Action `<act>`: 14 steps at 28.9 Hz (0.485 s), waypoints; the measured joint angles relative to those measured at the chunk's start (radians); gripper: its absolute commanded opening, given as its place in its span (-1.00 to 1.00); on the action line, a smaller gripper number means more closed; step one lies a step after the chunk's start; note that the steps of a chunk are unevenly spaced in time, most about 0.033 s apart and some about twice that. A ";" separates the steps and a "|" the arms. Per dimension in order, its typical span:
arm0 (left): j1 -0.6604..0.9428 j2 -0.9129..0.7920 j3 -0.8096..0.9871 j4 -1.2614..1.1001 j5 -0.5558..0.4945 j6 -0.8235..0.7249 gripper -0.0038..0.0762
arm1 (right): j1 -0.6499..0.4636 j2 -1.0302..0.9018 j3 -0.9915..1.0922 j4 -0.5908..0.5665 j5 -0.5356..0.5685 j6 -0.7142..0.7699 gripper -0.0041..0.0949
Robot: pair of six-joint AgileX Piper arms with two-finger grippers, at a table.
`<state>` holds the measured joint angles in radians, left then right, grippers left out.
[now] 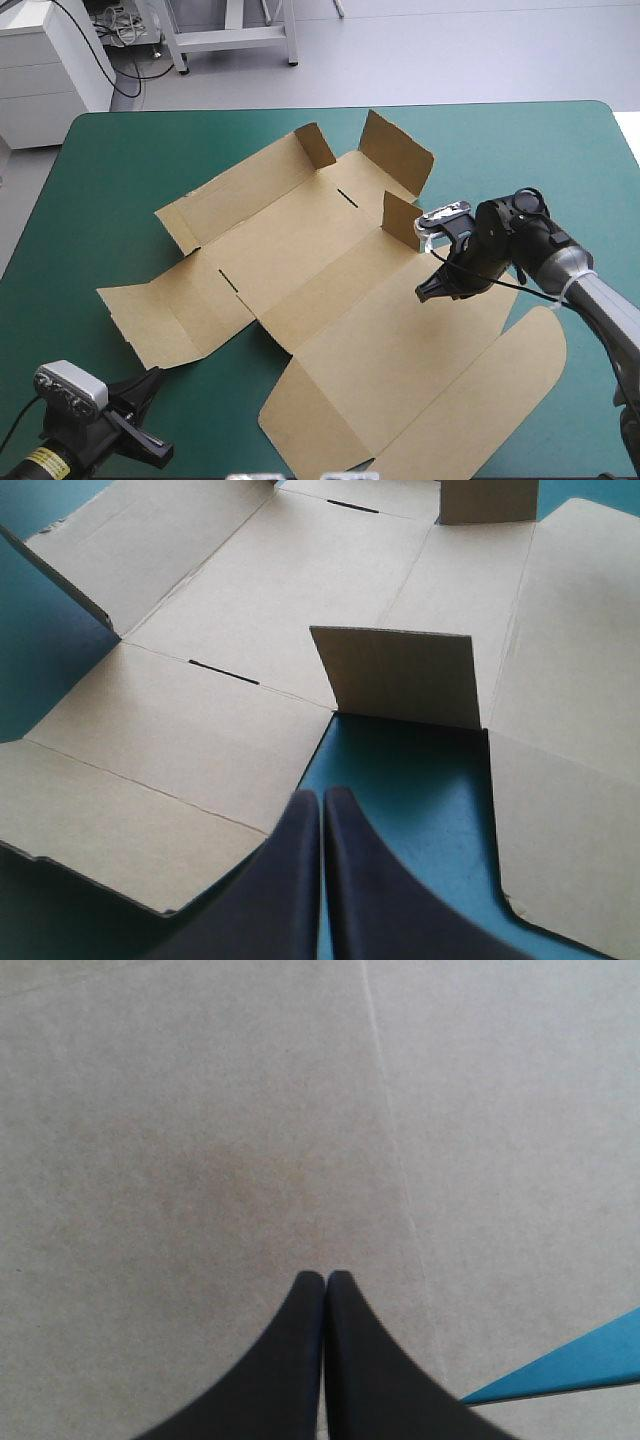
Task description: Fold the box
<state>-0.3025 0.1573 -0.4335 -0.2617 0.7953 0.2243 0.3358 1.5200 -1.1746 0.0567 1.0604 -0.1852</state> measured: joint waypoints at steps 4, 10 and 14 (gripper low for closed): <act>0.000 0.000 0.000 -0.003 0.000 0.000 -0.92 | 0.000 0.000 0.000 0.000 -0.005 0.000 -0.95; 0.000 0.000 0.000 -0.014 0.000 0.000 -0.92 | 0.000 0.000 0.000 0.000 -0.038 -0.005 -0.95; 0.000 0.000 0.000 -0.014 0.000 0.000 -0.92 | 0.000 0.000 0.000 0.000 -0.039 -0.021 -0.95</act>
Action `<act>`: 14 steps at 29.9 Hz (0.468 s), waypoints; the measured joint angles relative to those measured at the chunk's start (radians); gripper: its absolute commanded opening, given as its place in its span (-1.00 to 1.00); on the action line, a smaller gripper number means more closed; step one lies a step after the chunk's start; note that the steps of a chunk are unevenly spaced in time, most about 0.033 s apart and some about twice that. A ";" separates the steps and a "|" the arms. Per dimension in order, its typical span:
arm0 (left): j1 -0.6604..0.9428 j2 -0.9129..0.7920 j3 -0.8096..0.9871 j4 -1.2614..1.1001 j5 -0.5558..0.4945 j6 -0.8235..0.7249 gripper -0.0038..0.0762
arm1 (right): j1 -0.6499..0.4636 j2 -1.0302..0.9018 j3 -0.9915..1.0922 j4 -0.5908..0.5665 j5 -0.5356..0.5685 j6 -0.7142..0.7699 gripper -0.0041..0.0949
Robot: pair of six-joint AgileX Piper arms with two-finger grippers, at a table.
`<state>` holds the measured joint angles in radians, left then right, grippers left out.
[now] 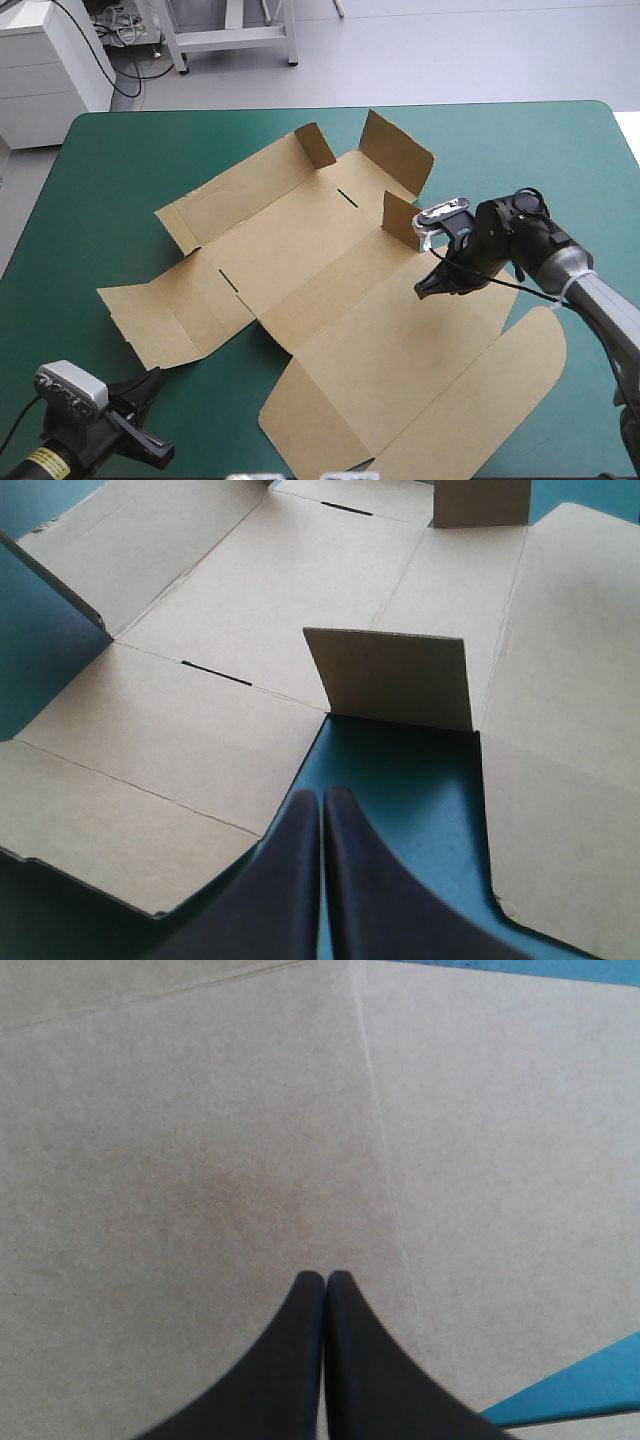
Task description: Fold the box
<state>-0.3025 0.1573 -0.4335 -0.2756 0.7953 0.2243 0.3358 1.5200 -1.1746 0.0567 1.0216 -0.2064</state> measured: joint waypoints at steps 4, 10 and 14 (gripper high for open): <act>0.000 0.000 0.000 0.000 0.000 0.000 -0.92 | 0.000 0.000 -0.037 -0.001 0.056 -0.004 -0.95; 0.000 0.000 0.000 0.001 0.000 0.003 -0.92 | 0.000 0.000 -0.220 -0.038 0.150 0.004 -0.95; 0.000 0.000 0.000 0.001 0.000 0.004 -0.92 | 0.000 0.000 -0.359 -0.049 0.163 0.006 -0.95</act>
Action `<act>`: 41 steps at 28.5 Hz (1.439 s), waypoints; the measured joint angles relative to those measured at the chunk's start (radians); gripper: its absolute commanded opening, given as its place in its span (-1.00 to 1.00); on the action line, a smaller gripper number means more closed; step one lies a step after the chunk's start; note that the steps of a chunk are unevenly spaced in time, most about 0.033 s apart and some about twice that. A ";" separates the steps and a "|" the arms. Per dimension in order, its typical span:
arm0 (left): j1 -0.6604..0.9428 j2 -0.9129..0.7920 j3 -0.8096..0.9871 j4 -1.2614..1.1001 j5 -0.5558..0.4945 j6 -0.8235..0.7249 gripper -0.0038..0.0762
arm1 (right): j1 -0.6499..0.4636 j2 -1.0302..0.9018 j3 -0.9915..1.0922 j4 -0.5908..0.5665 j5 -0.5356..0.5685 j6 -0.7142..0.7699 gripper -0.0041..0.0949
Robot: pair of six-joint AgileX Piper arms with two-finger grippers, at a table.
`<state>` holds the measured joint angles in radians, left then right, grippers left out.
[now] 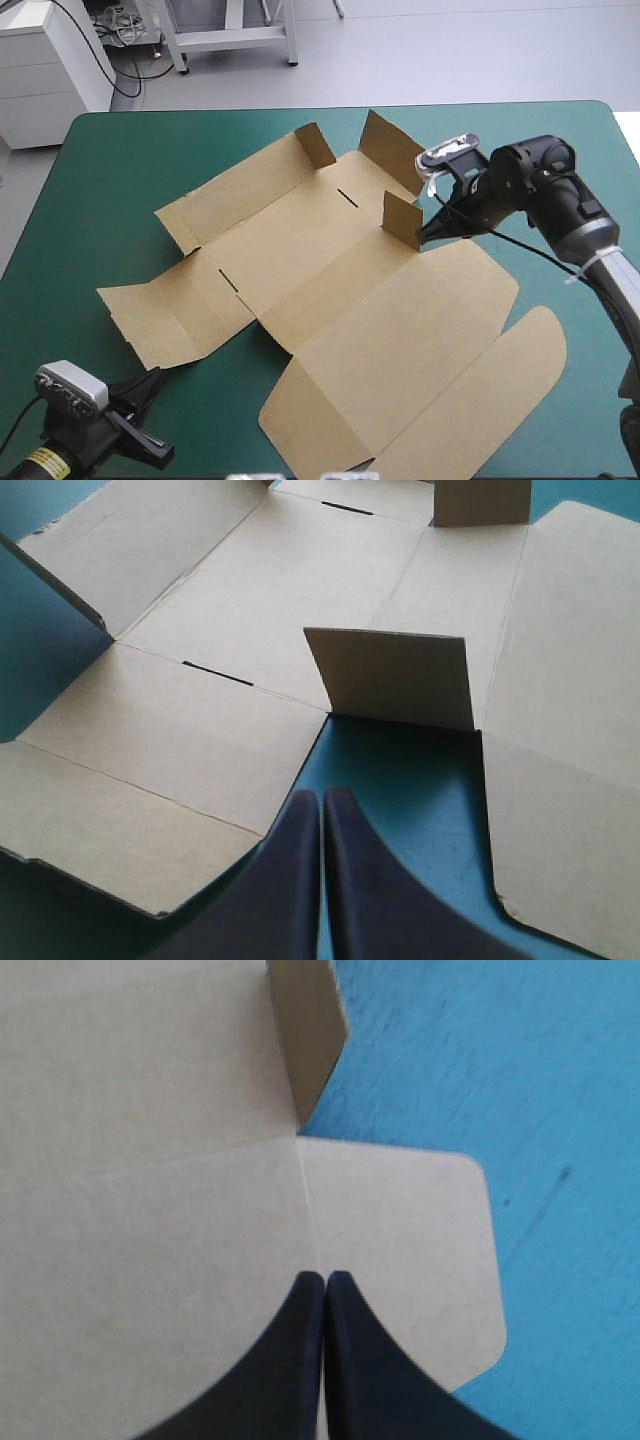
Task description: Fold the box
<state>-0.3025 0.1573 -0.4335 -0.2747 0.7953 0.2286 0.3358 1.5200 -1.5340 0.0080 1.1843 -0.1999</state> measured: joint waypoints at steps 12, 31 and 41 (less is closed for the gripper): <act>0.000 0.000 0.000 0.008 0.000 0.000 -0.92 | 0.000 0.057 -0.230 -0.002 0.020 -0.012 -0.95; 0.000 0.000 0.017 0.012 -0.039 0.000 -0.92 | 0.001 0.269 -0.329 0.055 0.021 -0.138 0.12; 0.000 0.000 0.017 0.015 -0.040 0.000 -0.92 | 0.092 0.405 -0.457 -0.048 0.018 -0.135 0.11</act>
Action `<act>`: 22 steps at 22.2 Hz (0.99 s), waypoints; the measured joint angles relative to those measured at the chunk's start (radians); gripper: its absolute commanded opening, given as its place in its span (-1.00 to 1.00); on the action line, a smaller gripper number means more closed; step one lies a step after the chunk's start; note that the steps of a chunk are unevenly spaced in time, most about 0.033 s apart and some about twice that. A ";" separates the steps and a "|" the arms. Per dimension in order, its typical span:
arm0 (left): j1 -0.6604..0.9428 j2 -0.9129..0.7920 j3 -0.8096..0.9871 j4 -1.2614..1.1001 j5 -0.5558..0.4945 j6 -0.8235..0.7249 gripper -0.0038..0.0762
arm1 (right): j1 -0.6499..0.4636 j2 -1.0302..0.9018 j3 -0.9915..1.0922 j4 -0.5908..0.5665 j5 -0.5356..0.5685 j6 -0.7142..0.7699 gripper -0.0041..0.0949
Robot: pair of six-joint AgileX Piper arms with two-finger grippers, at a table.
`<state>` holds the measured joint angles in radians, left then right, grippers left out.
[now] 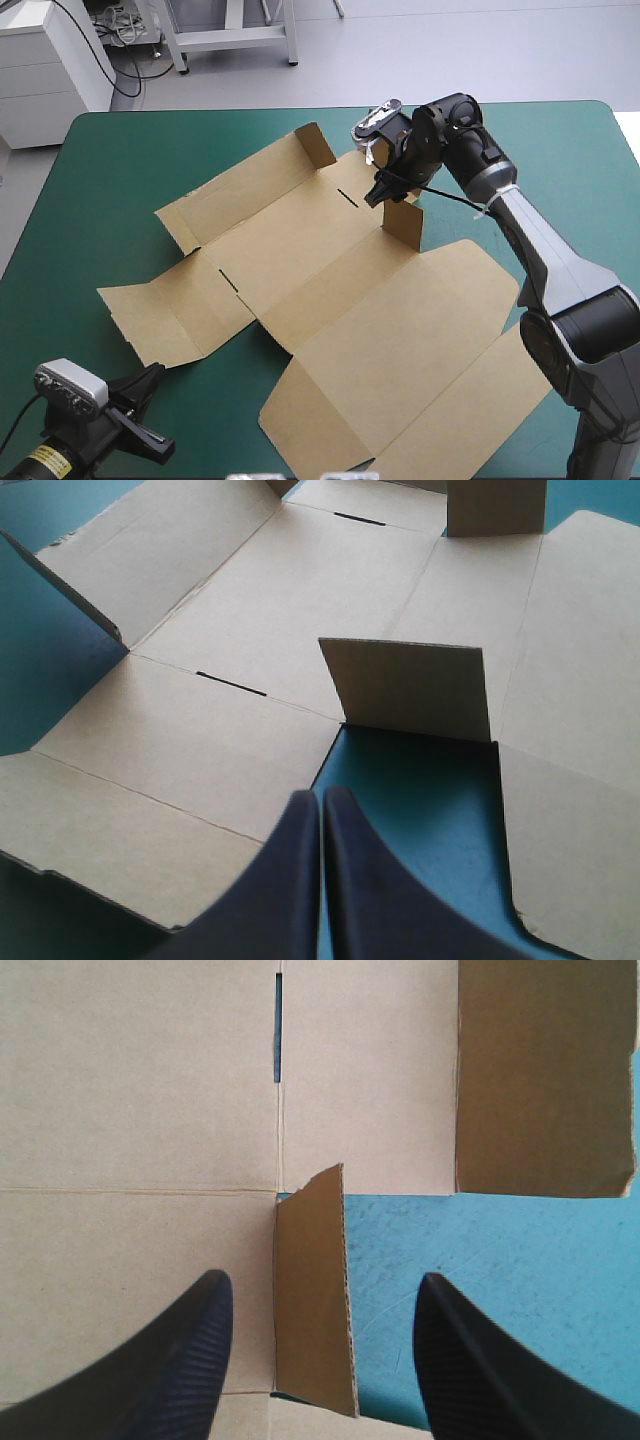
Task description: Fold the box
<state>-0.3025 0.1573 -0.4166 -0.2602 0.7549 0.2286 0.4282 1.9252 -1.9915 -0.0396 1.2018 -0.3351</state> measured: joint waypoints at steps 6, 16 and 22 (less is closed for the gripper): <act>0.000 0.000 0.000 0.000 -0.001 0.000 -0.92 | 0.000 0.020 0.006 0.001 -0.001 0.025 0.11; 0.000 0.000 0.001 0.000 -0.002 0.000 -0.92 | 0.000 0.047 0.100 -0.002 -0.004 0.017 0.08; 0.000 0.000 0.001 0.000 -0.002 0.000 -0.92 | 0.000 0.104 0.100 -0.025 -0.010 0.011 -0.07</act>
<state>-0.3025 0.1573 -0.4158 -0.2602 0.7527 0.2286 0.4281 2.0289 -1.8914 -0.0644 1.1916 -0.3238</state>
